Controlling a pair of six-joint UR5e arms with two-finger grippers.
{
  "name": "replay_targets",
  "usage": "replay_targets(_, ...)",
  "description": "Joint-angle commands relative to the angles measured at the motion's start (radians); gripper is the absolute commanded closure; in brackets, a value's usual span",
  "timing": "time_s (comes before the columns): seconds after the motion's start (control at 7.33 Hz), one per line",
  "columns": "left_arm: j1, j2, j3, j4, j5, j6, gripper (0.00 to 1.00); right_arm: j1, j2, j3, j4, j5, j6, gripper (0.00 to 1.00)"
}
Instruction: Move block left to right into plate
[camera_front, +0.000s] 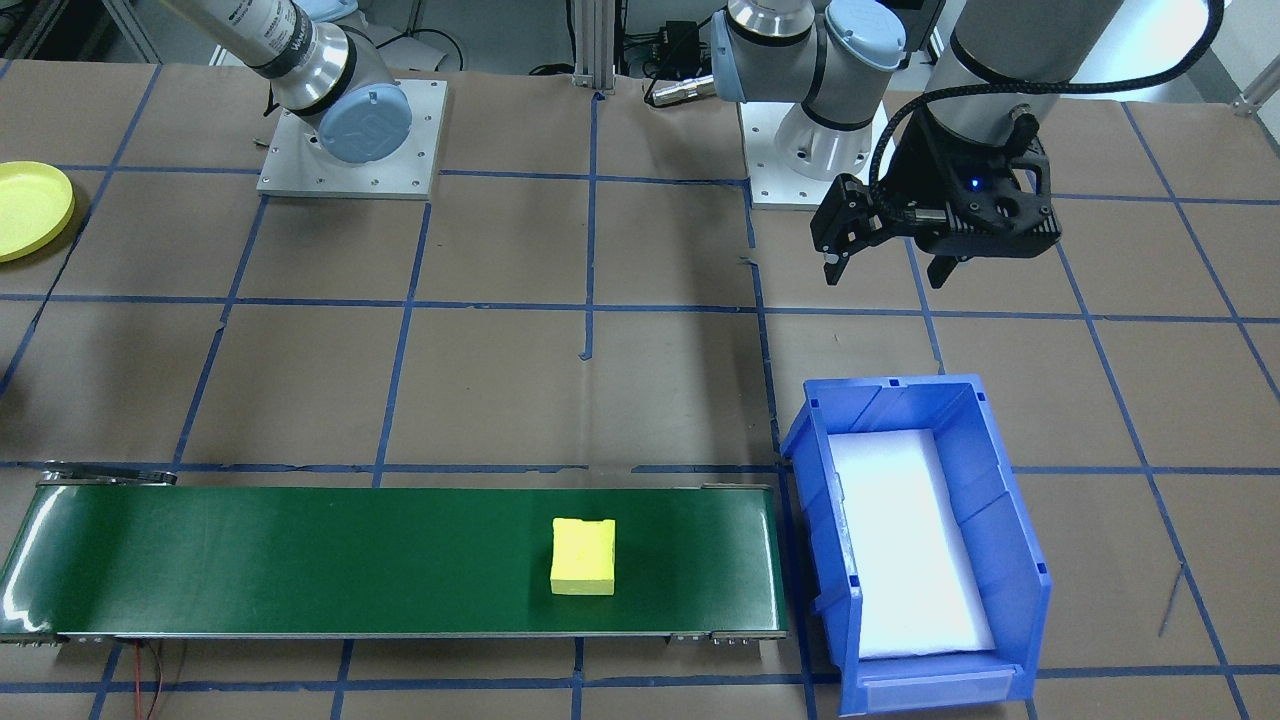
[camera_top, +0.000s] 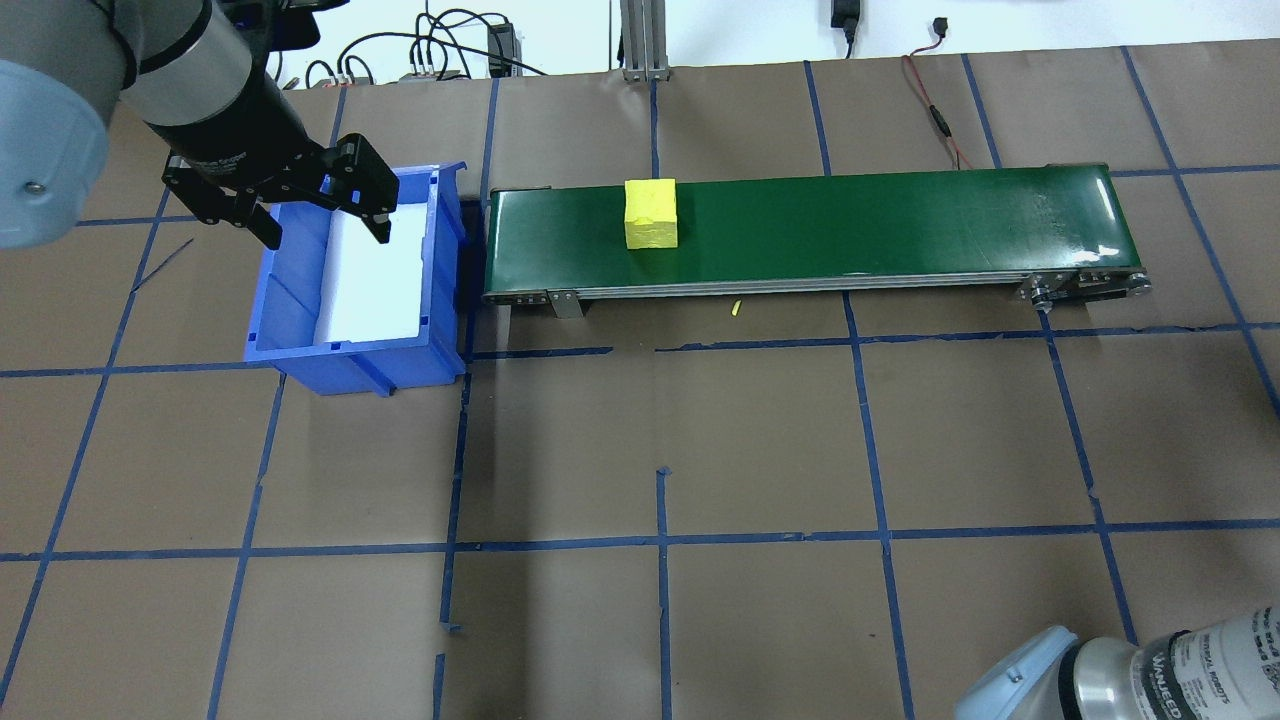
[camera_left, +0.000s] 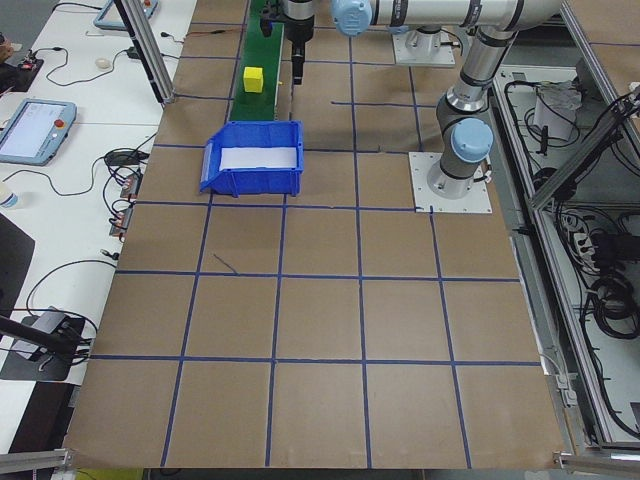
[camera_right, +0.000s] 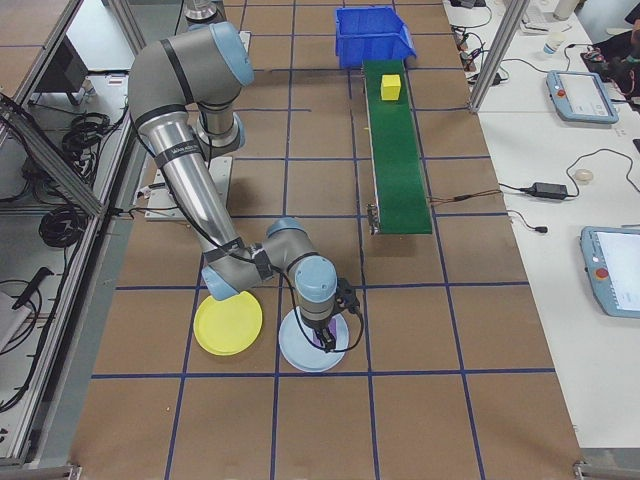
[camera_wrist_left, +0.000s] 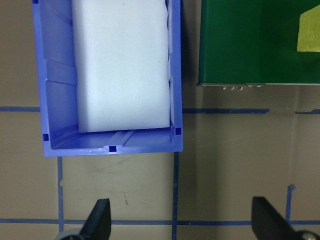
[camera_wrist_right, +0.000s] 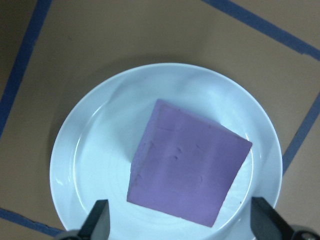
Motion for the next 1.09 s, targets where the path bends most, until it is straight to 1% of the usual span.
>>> replay_targets(0.0,0.0,-0.006,-0.001,0.01,0.014,0.012,0.0,-0.004,-0.027,-0.003,0.009,-0.004,0.035,0.0)
replay_targets(0.14,0.001,0.008,-0.001,0.002,0.017,0.014,0.0,0.048,-0.085,-0.001,0.054,0.022,0.156,0.0)
replay_targets(0.27,-0.002,0.01,0.003,0.002,0.01,0.012,0.0,0.167,-0.14,-0.007,0.155,0.048,0.24,0.0)
replay_targets(0.41,0.0,0.01,-0.003,-0.002,0.011,0.014,0.0,0.299,-0.181,-0.015,0.18,0.05,0.444,0.0)
replay_targets(0.55,-0.008,-0.008,0.013,0.002,0.004,0.007,0.0,0.423,-0.205,-0.029,0.178,0.091,0.577,0.01)
replay_targets(0.68,-0.008,-0.007,0.013,0.005,-0.019,0.013,0.0,0.526,-0.205,-0.039,0.212,0.108,0.756,0.0)
replay_targets(0.82,-0.012,-0.009,0.016,0.01,-0.018,0.012,0.0,0.656,-0.206,-0.043,0.251,0.134,0.978,0.0)
replay_targets(0.95,-0.014,-0.004,0.008,0.005,-0.007,0.014,0.0,0.791,-0.205,-0.043,0.231,0.156,1.174,0.0)
